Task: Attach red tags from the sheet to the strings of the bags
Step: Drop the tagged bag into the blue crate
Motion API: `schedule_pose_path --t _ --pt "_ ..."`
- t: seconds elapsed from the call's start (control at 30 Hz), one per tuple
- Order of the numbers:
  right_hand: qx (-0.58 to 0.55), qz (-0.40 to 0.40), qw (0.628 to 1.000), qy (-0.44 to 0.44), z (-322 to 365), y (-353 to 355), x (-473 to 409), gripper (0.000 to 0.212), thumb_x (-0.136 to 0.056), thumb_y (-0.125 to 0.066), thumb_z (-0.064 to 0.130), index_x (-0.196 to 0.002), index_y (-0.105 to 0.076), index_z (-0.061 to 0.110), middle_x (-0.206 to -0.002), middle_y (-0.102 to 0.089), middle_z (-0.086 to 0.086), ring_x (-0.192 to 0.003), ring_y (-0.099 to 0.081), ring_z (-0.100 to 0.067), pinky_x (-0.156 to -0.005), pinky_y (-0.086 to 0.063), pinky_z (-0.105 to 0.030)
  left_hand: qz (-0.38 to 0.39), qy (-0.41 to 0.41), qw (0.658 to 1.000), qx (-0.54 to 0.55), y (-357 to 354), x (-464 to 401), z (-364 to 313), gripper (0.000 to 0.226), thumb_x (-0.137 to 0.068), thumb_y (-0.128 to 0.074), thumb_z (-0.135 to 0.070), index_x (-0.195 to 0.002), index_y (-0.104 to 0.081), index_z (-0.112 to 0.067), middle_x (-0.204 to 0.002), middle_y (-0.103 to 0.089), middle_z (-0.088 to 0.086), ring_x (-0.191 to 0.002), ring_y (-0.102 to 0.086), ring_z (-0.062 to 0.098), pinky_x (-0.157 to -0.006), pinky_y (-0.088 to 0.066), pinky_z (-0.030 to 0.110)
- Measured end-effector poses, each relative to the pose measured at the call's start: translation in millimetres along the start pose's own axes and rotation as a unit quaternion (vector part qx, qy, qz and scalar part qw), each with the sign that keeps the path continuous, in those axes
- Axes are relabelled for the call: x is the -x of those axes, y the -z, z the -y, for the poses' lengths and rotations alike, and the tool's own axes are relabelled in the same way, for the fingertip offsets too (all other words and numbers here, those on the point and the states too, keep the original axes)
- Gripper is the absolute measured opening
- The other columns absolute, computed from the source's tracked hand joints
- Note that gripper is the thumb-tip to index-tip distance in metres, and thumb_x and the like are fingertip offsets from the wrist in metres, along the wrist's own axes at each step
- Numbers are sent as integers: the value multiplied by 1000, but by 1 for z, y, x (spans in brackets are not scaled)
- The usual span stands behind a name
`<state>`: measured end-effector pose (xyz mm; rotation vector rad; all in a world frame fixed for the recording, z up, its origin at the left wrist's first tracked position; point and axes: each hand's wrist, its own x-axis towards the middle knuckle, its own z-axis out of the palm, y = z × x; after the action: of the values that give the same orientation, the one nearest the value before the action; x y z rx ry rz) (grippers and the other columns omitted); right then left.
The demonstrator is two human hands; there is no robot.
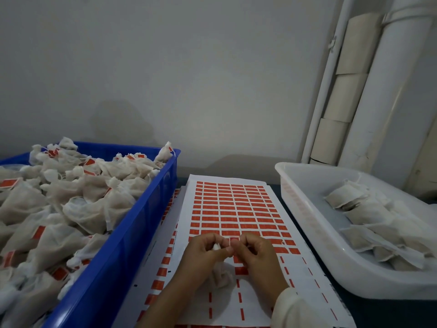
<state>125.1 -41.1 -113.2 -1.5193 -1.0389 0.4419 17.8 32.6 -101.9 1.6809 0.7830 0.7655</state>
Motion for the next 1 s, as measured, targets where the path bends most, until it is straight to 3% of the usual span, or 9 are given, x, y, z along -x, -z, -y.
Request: schedule_pose_path --t 0.13,0.2,0.3,0.47,0.6,0.67,0.73,0.87,1.0 --pt "-30 32 999 -29 -3 0 3 26 -95 -42 32 -81 -58 17 -63 -61 11 -59 -58 -5 -60 -47 -11 31 47 995 -87 14 9 -3 31 -78 -68 -42 -101 -50 -31 -98 -57 -15 -90 -57 6 -67 -49 13" --pt "-16 29 999 -22 -4 1 4 26 -93 -41 38 -82 -57 20 -67 -63 14 -63 -60 -5 -60 -47 -9 61 72 987 -127 25 17 -6 36 -75 -69 -45 -102 -48 -34 -97 -54 -19 -88 -57 3 -62 -47 10" --pt "3 35 999 -7 -3 1 5 29 -86 -41 46 -80 -56 22 -68 -62 12 -63 -59 -7 -60 -47 -9 78 78 980 -167 36 31 -6 33 -71 -76 -35 -94 -54 -32 -94 -62 -15 -87 -60 1 -71 -52 15" --pt "35 127 991 -16 -4 -3 13 8 -90 -54 38 -89 -60 32 -88 -64 19 -86 -63 -5 -75 -54 -18 -20 36 954 -297 29 55 -8 22 -77 -71 -35 -88 -52 -38 -85 -58 -19 -79 -54 -4 -67 -43 9" --pt "34 159 987 0 10 1 17 9 -86 -64 24 -93 -61 28 -93 -65 12 -90 -63 -8 -72 -53 -16 -80 10 964 -252 19 69 -17 12 -85 -63 -34 -95 -59 -29 -95 -63 -12 -81 -57 -1 -74 -44 9" --pt "58 164 984 28 23 5 15 10 -87 -61 23 -97 -60 24 -97 -65 7 -91 -62 -10 -77 -55 -22 -122 -2 959 -257 20 74 -28 5 -87 -61 -33 -89 -60 -28 -89 -62 -12 -78 -56 -1 -73 -45 10" --pt "54 173 981 70 39 6 15 11 -89 -58 23 -100 -59 23 -97 -65 4 -88 -64 -11 -74 -55 -24 -170 -29 940 -296 24 80 -46 6 -88 -60 -29 -83 -57 -27 -84 -60 -11 -77 -55 1 -75 -47 15" --pt "-15 185 974 127 85 -3 23 14 -87 -53 33 -100 -56 32 -89 -68 18 -81 -65 -3 -63 -51 -13 -241 -100 859 -441 40 90 -95 10 -92 -52 -25 -101 -53 -21 -101 -56 -3 -90 -53 10 -86 -43 23" --pt "-74 205 962 166 126 -30 25 17 -89 -53 32 -105 -57 29 -94 -68 17 -84 -66 -7 -65 -53 -16 -310 -146 811 -474 84 105 -127 12 -92 -49 -27 -96 -55 -17 -86 -53 -4 -76 -49 10 -73 -40 19"
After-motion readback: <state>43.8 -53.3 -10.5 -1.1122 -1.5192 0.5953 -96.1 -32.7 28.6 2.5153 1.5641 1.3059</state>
